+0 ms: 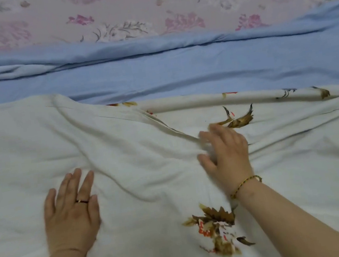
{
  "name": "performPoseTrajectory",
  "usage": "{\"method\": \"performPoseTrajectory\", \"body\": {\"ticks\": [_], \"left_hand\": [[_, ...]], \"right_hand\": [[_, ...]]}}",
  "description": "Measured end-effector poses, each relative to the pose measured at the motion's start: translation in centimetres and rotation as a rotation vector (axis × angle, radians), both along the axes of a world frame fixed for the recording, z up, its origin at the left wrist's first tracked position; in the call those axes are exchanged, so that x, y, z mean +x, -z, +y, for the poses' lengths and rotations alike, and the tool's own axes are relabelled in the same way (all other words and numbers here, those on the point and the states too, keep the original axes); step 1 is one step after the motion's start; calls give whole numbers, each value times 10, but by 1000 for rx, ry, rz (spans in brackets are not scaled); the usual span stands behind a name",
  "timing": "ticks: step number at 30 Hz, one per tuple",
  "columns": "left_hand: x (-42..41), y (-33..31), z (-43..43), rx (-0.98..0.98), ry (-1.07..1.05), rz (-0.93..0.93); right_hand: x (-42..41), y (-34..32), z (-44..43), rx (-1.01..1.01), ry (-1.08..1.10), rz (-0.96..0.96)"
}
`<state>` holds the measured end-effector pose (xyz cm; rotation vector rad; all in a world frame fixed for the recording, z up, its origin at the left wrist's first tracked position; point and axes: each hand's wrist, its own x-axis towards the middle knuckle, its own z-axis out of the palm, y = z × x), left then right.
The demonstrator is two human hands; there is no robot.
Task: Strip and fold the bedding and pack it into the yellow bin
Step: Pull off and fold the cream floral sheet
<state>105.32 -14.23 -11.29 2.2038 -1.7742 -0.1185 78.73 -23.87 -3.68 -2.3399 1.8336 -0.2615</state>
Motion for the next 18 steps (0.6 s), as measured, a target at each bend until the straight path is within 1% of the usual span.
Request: {"method": "performPoseTrajectory", "body": {"ticks": [2, 3, 5, 7, 10, 11, 13, 14, 15, 16, 18], "left_hand": [[-2, 2, -2, -1, -6, -11], [-3, 1, -3, -1, -7, -16], [-5, 2, -4, -9, -12, -28], [-4, 6, -4, -16, -13, -42], [-5, 5, -5, -47, -20, -68], [-5, 6, -6, -45, -17, -73], [-5, 6, -6, -30, -10, -71], [-5, 6, -5, -29, -8, -70], [-5, 6, -5, -34, -7, -74], [-4, 6, -4, -31, -5, -71], [-2, 7, -4, -34, -2, -67]], "right_hand": [[-33, -4, -25, 137, -2, 139], [-43, -6, -36, 179, -13, 170], [-55, -11, -55, 226, 2, 104], [-56, -15, -73, 314, 19, 14], [-53, -21, -113, 252, 80, -27], [-50, -18, -127, 260, 78, 29], [-46, -6, -141, 278, 83, 286], [-44, 2, -143, 254, 110, 397], [-42, 7, -140, 215, 153, 452], [-41, 10, -134, 164, 193, 469], [-42, 13, -117, 67, 223, 441]]}}
